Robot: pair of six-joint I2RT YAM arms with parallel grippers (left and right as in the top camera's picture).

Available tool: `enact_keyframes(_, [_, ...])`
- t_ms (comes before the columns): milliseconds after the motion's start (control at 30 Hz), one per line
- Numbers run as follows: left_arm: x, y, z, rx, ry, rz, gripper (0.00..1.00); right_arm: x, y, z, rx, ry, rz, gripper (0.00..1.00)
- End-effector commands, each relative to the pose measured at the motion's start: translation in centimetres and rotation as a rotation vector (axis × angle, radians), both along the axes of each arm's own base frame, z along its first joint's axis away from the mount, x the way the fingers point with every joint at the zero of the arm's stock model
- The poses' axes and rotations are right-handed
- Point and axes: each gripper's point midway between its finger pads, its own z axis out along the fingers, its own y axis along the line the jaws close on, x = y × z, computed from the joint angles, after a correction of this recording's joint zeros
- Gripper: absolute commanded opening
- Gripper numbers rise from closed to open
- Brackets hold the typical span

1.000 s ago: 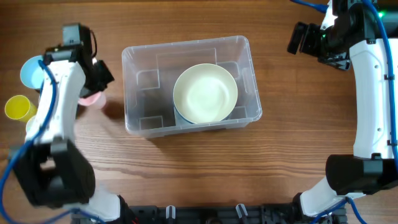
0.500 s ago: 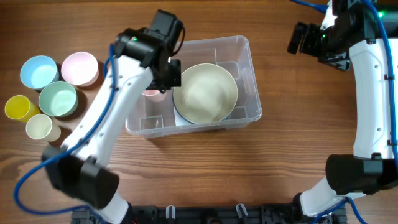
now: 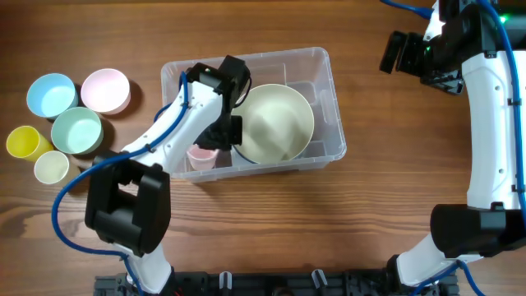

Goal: Pack container
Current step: 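Place the pink cup in the container's left side and release, then grasp the cream cup with the left gripper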

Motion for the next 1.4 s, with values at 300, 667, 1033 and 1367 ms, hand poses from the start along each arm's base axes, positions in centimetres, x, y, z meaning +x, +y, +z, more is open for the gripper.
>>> enact_keyframes(300, [5.1, 3.9, 17.0, -0.054, -0.433, 0.111, 0.79, 0.2, 0.4, -0.6, 0.006, 0.016, 0.024, 1.00])
enact_keyframes(667, [-2.8, 27.5, 15.6, 0.096, -0.332, 0.872, 0.79, 0.2, 0.4, -0.6, 0.006, 0.015, 0.024, 0.99])
enact_keyframes(1033, [-5.0, 33.0, 4.5, 0.181, -0.271, 1.027, 0.78, 0.2, 0.4, -0.6, 0.007, 0.017, 0.023, 1.00])
enact_keyframes(1367, [-3.3, 35.3, 0.8, 0.248, -0.251, 1.026, 0.79, 0.2, 0.4, -0.6, 0.007, 0.017, 0.023, 1.00])
